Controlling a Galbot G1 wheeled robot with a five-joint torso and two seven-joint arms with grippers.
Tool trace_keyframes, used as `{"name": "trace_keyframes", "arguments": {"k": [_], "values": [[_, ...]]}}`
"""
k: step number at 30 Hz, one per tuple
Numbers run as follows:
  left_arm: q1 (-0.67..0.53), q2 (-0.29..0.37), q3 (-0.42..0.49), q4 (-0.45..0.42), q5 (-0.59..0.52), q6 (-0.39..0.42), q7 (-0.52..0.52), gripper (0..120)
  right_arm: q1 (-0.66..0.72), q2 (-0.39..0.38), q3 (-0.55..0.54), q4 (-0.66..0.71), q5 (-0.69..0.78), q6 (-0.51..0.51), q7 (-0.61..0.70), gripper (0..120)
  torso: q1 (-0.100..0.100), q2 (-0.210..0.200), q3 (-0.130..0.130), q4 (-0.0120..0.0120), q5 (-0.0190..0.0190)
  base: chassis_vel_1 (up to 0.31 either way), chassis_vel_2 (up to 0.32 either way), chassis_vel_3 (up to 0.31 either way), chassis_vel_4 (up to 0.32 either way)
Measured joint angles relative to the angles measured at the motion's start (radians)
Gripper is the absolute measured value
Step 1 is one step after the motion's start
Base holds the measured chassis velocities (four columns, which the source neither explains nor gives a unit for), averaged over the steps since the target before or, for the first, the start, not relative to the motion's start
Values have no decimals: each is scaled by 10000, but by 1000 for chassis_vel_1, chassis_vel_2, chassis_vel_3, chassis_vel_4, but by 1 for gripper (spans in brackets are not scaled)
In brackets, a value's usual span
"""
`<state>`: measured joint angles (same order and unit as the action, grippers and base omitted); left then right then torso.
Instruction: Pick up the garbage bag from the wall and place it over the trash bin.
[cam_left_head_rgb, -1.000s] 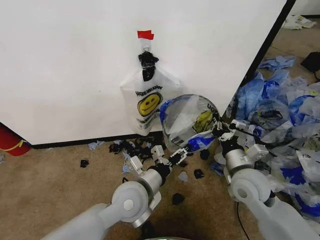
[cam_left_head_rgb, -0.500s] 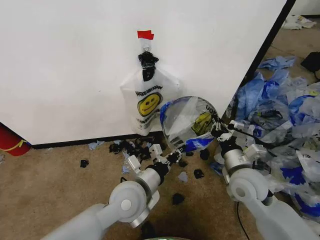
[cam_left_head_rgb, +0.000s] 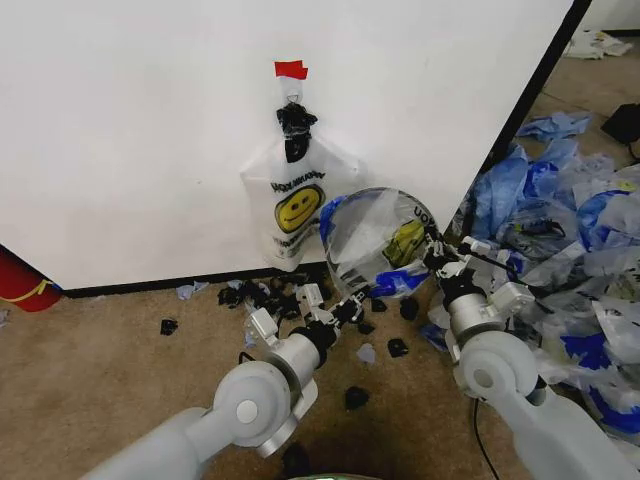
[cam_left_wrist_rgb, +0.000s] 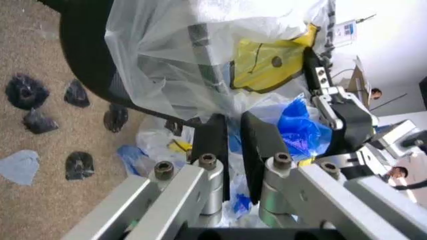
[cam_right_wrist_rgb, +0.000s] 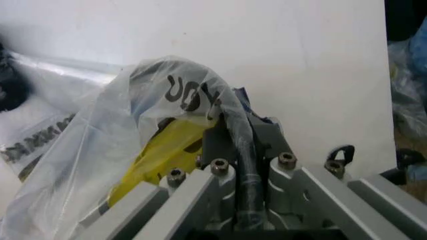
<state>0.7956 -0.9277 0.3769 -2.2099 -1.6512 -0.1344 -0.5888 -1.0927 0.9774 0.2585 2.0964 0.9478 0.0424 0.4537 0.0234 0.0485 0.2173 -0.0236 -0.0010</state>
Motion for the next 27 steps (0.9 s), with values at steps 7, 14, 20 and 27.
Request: {"name": "trace_keyframes", "arguments": {"k": [7, 14, 20, 27], "values": [[22, 94, -44, -52, 20, 9, 203, 5, 43, 64, -93, -89, -148, -16, 5, 0, 0, 0, 0, 0, 0, 0, 0, 0, 0], [15, 106, -49, -163, -145, -9, 559, 26, 68, 88, -153, -99, -305, -36, 0, 0, -1, 1, -2, -2, 7, 0, 0, 0, 0], [-66, 114, -92, -185, -341, -99, 639, 47, 33, 42, -158, -99, -354, -47, -64, 0, 0, 0, -1, 0, 4, 0, 0, 0, 0], [-55, 58, -98, -264, -425, -133, 655, 75, 10, 27, -151, -95, -418, -50, -107, 0, -1, 0, 0, 0, -1, 0, 0, 0, 0]]}}
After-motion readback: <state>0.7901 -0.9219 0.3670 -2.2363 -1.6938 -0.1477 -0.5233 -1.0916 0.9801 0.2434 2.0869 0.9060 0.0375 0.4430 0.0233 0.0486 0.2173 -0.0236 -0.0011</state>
